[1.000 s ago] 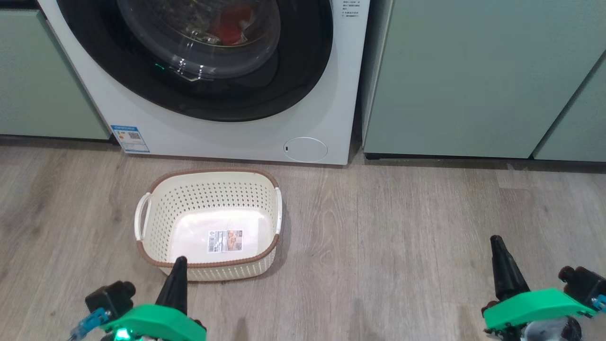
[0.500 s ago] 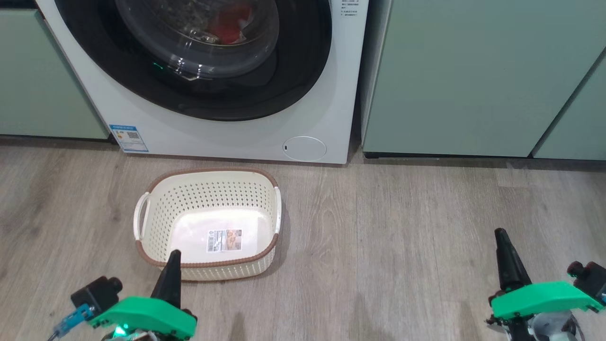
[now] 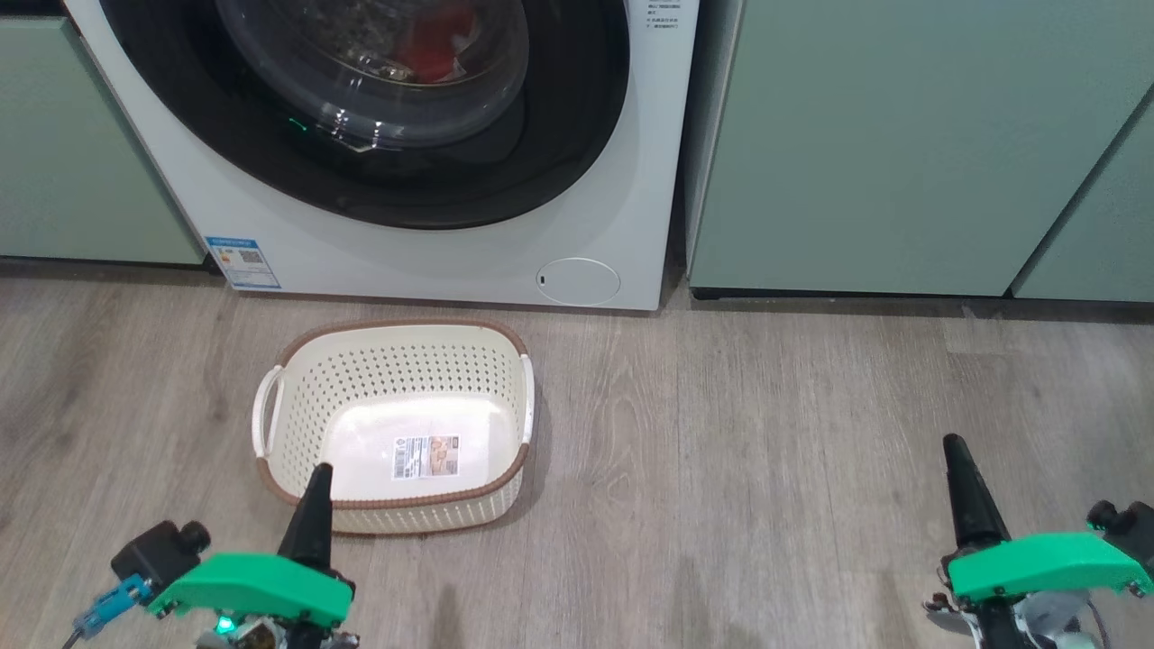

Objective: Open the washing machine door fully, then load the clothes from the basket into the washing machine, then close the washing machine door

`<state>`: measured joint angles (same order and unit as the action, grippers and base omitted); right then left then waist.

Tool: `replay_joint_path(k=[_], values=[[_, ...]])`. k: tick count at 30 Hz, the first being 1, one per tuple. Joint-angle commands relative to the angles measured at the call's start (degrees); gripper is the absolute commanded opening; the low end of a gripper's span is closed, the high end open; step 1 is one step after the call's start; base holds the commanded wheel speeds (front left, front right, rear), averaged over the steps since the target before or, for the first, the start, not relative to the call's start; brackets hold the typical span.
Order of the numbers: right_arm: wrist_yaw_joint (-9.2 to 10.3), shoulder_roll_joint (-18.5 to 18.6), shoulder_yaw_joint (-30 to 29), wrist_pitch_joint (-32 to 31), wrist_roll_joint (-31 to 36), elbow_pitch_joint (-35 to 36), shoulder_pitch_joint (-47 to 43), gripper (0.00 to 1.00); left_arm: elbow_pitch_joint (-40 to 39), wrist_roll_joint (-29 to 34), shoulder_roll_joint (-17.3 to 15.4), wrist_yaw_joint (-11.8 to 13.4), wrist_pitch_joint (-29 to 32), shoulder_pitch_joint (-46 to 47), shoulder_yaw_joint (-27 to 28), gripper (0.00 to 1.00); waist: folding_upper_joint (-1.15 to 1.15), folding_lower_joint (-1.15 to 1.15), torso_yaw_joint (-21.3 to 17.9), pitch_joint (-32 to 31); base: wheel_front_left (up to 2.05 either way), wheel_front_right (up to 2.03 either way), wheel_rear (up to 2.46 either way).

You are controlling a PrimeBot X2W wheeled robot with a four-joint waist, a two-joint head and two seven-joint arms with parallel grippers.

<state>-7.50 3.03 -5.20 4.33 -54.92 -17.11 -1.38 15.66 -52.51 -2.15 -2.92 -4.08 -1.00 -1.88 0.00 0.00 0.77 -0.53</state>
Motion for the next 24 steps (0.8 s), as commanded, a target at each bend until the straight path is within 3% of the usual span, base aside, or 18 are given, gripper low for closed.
replay_joint_path(k=[1, 24], values=[[0.00, 0.0, 0.2, -0.3, -1.6, 2.2, 3.5, 0.00, -1.8, -1.5, -0.4, -0.7, 0.3, 3.0, 1.4, 0.00, 0.00, 0.00, 0.0, 0.0, 0.00, 0.00, 0.00], [0.01, 0.0, -0.3, -4.1, -14.2, 2.5, 5.0, 0.00, -1.7, -15.0, -0.5, -2.0, 3.9, 4.5, 3.9, 0.00, 0.00, 0.00, -0.3, 0.3, 0.00, 0.00, 0.00]])
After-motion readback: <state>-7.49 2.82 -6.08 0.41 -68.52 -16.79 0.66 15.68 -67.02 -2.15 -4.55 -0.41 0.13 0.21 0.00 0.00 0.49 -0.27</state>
